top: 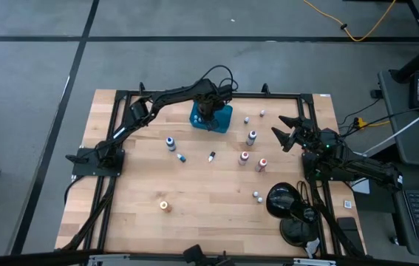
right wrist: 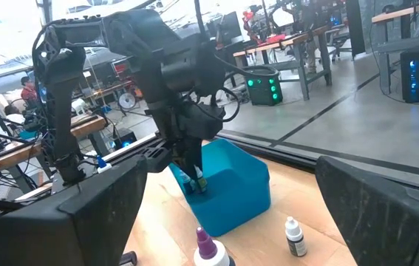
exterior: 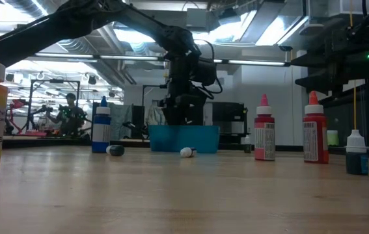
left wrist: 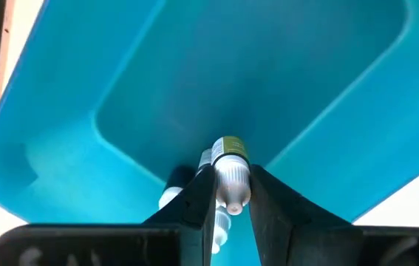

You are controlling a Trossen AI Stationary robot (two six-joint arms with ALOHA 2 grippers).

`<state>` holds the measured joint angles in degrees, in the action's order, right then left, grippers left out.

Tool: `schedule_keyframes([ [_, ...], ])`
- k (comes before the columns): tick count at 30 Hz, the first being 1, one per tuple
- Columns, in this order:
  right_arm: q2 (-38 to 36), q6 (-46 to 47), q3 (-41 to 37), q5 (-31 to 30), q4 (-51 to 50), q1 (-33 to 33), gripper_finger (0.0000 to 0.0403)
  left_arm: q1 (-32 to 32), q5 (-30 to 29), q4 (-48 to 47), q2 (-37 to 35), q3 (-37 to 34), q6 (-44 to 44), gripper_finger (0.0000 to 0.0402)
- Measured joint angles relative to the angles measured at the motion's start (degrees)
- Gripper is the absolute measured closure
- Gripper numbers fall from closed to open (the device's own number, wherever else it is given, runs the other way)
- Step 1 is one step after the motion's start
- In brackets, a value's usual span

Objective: Pick & Place food coloring
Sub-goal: Put the small green food coloring bottle into the blue bin

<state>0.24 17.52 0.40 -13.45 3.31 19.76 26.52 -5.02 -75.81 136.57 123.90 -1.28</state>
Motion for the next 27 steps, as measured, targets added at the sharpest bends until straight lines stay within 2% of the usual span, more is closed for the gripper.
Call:
schedule_keyframes([
  [21, 0.0, 0.0, 0.0, 0.02, 0.0, 0.0, 0.0011, 0.17, -0.02, -3.15, 0.0, 0.0, 2.52, 0.034],
  [27, 0.0, 0.0, 0.0, 0.0, 0.0, 0.01, 0.0011, 0.15, 0.04, -2.69, 0.0, 0.0, 2.54, 0.0322],
])
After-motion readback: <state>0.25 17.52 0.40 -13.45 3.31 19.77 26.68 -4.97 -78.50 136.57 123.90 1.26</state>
